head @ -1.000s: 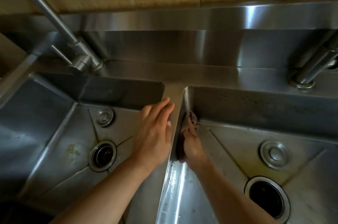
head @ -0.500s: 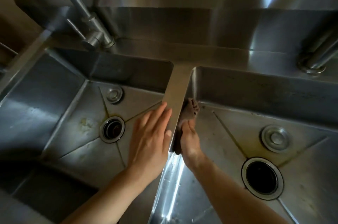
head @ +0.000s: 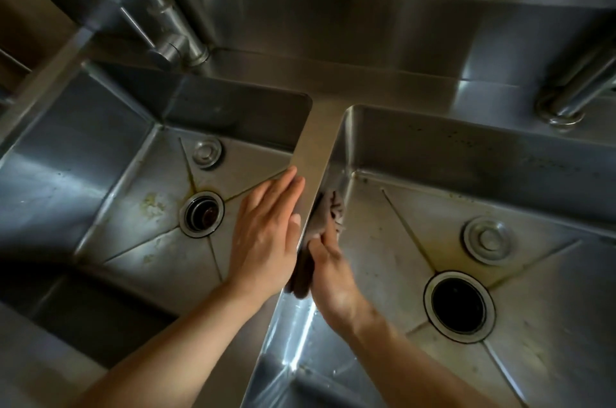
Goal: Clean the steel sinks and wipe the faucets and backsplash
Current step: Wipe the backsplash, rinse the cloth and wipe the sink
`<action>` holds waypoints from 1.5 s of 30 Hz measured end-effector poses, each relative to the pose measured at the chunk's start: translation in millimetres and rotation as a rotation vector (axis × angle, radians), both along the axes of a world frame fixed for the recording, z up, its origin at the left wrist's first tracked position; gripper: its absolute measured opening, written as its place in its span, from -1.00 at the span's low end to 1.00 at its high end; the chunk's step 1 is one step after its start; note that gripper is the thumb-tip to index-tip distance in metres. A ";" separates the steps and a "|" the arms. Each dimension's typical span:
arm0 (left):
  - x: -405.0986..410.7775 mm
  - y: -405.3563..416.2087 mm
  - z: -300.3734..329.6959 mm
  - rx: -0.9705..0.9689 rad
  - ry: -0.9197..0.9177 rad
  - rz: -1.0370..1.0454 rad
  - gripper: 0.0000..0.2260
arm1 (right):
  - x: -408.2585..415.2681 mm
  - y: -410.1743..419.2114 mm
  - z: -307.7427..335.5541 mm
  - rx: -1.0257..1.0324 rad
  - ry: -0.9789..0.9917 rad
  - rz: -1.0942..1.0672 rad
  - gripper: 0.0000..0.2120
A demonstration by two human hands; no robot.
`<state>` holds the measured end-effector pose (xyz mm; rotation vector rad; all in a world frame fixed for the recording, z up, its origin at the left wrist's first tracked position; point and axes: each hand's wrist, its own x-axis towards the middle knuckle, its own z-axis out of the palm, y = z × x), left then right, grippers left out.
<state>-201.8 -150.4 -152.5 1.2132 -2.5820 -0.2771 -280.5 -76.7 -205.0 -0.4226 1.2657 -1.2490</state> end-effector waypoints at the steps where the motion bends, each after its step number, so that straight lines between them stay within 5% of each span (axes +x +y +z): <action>1: 0.2 -0.9 -0.4 0.035 0.028 -0.002 -0.56 | 2.8 7.8 17.4 -0.078 -0.012 0.030 -0.49; 6: 16.5 15.0 11.9 0.057 0.071 0.037 -0.57 | 13.7 21.4 27.2 -0.145 -0.047 -0.004 -0.45; 10: 28.4 33.2 8.2 0.017 -0.026 0.048 -0.58 | 13.3 7.8 -14.9 0.259 -0.004 0.062 -0.77; 15: 28.8 33.6 4.2 0.037 -0.004 0.040 -0.58 | 13.6 -5.4 -65.9 0.449 0.054 -0.025 -0.70; 19: 30.1 35.2 2.6 0.025 0.003 0.047 -0.58 | 13.6 -6.1 -64.3 0.429 -0.021 -0.088 -0.85; 28: 30.8 32.5 0.4 0.090 0.042 0.037 -0.57 | 31.1 22.6 2.5 0.218 -0.318 -0.117 -0.80; 33: 31.0 29.6 0.5 0.218 0.232 0.038 -0.53 | 39.4 52.5 47.5 0.052 -0.346 -0.041 -0.59; 39: 33.7 28.7 -0.4 0.257 0.348 0.018 -0.57 | 52.1 50.8 54.4 0.091 -0.410 -0.157 -0.64; 45: 60.0 56.6 8.3 0.151 0.148 0.081 -0.53 | 52.4 52.7 54.6 0.135 -0.444 -0.180 -0.66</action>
